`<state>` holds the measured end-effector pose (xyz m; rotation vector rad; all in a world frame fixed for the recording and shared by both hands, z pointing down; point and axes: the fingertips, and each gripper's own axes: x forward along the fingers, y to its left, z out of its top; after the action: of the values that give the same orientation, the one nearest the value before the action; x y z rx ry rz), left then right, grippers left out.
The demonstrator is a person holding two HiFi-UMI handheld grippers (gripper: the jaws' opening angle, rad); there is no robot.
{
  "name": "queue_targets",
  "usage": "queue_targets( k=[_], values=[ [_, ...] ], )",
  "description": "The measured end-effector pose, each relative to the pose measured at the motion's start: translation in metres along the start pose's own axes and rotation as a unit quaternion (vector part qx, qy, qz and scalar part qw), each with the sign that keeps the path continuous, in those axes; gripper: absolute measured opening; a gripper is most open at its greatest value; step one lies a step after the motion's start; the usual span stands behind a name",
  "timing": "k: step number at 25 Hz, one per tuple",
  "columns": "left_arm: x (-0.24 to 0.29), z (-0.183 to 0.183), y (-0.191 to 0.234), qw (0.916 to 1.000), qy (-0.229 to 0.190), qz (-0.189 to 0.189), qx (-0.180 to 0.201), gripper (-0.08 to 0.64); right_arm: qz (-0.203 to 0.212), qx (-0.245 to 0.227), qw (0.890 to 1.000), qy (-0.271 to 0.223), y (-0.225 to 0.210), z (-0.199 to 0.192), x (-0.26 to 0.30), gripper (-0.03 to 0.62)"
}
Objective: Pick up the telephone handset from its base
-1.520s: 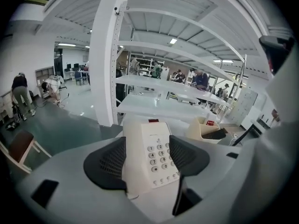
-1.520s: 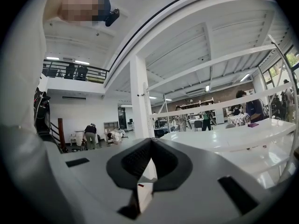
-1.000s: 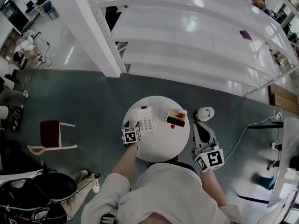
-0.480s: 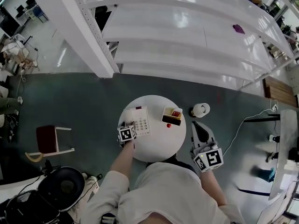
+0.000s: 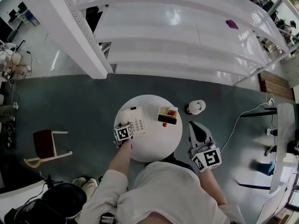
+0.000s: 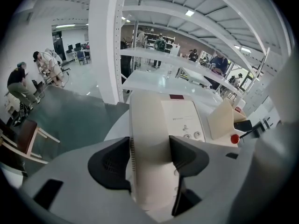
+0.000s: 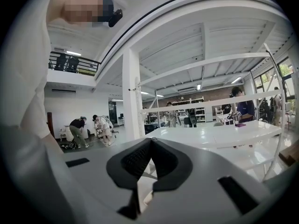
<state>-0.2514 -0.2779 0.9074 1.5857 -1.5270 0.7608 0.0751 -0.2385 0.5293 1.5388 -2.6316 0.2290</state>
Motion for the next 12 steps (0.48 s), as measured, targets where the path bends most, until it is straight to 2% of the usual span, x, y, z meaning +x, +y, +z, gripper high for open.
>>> queue_targets(
  k=[12],
  values=[
    [-0.0015, 0.0, 0.0033, 0.9996, -0.012, 0.022, -0.016, 0.238, -0.003, 0.001, 1.0, 0.0, 0.0001, -0.0018, -0.0067, 0.009]
  ],
)
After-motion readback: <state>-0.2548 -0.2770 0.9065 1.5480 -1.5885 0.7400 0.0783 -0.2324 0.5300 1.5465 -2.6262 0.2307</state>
